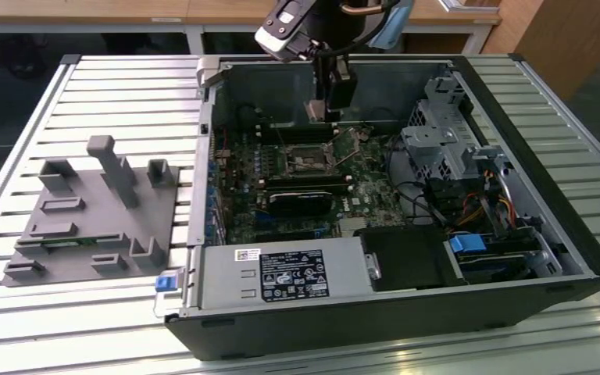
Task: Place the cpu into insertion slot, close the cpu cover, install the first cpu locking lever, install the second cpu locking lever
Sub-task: 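Place the cpu into insertion slot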
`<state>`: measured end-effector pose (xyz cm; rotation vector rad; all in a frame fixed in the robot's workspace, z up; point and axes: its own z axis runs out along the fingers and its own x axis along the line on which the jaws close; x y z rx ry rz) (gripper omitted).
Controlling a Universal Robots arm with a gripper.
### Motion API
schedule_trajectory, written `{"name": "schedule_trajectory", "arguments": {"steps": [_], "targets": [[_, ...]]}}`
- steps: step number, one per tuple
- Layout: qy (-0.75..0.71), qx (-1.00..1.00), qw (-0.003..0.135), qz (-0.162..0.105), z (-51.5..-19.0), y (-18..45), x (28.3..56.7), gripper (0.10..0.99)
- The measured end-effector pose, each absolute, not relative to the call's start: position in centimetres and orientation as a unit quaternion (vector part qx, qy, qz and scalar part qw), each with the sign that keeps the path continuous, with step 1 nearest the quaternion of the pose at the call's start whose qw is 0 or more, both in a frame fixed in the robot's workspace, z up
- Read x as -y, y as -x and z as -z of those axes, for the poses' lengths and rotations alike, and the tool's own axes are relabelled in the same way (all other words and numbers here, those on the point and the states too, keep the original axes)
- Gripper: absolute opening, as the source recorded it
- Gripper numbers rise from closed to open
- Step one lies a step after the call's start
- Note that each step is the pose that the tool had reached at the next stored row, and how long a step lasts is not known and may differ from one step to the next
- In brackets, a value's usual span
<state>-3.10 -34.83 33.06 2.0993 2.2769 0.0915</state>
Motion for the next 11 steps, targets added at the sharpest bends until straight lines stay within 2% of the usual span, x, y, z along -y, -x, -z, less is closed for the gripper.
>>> {"name": "schedule_trajectory", "arguments": {"steps": [11], "targets": [[-0.677, -0.735, 0.022, -0.03, -32.57, 3.1, 34.84, 0.525]]}}
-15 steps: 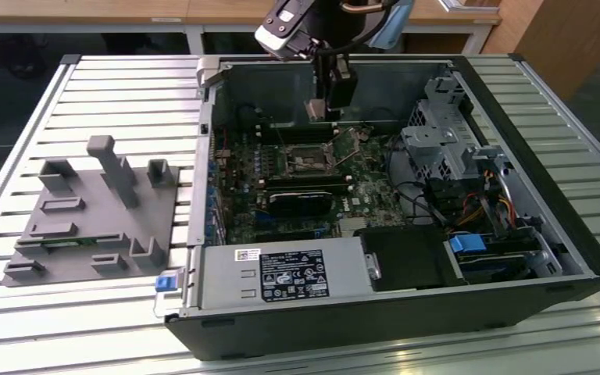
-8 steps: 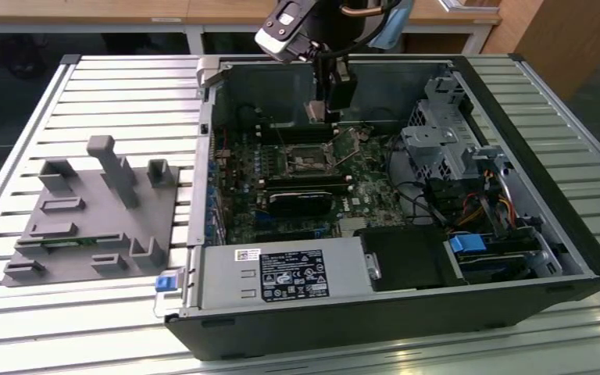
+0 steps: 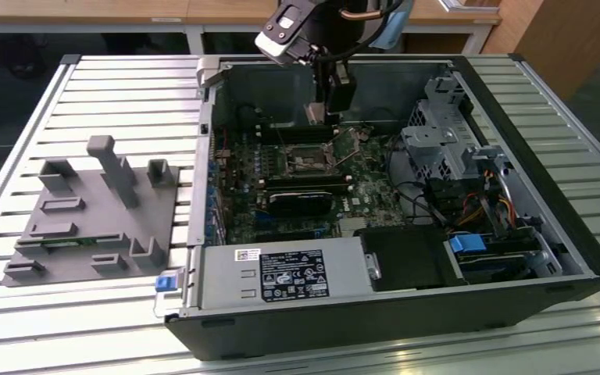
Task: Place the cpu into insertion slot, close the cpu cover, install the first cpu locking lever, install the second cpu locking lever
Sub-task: 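Place the cpu into insertion slot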
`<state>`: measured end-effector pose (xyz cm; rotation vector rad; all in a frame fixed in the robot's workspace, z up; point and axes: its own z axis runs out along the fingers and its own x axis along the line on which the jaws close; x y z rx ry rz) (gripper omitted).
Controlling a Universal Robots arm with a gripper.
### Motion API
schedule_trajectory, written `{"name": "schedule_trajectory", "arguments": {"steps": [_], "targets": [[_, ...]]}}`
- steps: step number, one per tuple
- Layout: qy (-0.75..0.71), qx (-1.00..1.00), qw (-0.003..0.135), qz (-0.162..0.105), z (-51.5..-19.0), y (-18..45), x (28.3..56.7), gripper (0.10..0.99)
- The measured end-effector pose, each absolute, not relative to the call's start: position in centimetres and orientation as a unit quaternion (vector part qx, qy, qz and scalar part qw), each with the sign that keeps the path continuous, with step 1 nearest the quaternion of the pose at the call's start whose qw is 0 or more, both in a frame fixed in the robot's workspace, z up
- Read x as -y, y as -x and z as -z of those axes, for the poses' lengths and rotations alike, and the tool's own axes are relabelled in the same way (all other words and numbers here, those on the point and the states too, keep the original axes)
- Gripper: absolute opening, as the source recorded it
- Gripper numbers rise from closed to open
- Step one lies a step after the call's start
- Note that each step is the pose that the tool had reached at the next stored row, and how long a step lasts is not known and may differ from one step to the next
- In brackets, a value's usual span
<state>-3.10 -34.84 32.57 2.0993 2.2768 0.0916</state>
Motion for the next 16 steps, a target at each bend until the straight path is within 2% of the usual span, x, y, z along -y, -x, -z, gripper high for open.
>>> {"name": "schedule_trajectory", "arguments": {"steps": [16], "targets": [[-0.678, -0.734, 0.022, -0.03, -31.66, 3.1, 34.83, 0.525]]}}
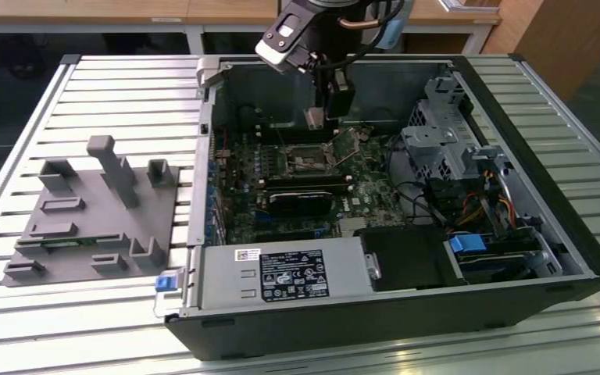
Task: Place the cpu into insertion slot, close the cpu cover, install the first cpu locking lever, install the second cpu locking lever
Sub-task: 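Place the cpu into insertion slot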
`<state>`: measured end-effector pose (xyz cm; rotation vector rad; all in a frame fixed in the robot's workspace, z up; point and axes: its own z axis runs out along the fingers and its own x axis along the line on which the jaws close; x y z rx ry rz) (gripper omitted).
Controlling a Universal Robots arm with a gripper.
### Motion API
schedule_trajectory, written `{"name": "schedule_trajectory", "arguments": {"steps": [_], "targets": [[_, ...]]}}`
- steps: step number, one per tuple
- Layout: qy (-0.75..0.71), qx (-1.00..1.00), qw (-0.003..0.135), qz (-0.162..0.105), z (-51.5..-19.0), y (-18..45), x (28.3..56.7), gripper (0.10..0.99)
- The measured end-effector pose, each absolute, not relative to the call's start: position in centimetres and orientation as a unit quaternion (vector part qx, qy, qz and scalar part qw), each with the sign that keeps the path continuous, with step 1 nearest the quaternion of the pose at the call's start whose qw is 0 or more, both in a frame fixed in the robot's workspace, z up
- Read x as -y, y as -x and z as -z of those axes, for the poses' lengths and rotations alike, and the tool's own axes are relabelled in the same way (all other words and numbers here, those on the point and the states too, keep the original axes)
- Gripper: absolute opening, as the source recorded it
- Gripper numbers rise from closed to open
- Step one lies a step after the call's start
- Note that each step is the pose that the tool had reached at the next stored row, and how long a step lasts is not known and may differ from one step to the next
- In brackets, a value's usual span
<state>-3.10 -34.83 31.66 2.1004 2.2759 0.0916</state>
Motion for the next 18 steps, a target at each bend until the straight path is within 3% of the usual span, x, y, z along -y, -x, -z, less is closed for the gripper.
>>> {"name": "schedule_trajectory", "arguments": {"steps": [18], "targets": [[-0.678, -0.734, 0.022, -0.029, -30.6, 3.1, 34.8, 0.525]]}}
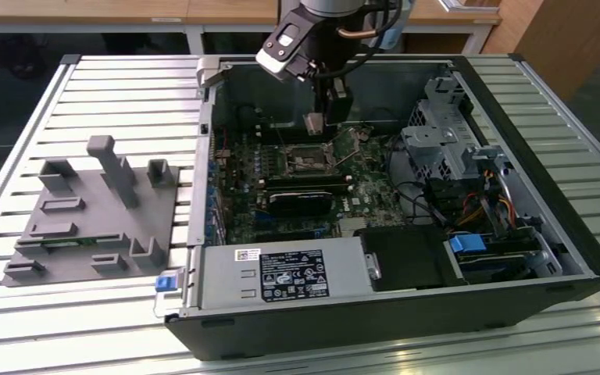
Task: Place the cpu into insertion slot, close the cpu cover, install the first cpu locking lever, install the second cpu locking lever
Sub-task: 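Place the cpu into insertion slot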
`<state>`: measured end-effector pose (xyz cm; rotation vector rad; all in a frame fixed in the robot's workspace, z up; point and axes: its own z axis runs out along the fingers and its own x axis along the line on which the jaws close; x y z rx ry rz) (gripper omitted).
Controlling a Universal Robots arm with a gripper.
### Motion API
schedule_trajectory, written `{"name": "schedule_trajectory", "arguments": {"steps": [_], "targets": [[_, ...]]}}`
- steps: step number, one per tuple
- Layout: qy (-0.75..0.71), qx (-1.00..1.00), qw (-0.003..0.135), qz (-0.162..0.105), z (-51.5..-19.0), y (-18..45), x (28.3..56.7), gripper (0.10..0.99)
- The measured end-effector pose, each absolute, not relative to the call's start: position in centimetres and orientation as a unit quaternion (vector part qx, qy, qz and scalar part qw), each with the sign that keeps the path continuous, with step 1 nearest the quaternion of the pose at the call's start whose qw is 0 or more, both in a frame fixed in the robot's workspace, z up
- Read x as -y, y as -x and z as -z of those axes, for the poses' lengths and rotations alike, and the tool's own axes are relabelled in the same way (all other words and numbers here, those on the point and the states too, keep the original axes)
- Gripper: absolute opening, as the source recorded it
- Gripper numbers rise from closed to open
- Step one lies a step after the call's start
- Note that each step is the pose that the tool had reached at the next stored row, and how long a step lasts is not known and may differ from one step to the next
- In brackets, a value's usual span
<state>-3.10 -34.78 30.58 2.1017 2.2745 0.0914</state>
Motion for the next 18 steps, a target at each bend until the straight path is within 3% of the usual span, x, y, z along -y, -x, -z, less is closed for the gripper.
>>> {"name": "schedule_trajectory", "arguments": {"steps": [18], "targets": [[-0.679, -0.734, 0.022, -0.029, -29.74, 3.1, 34.73, 0.525]]}}
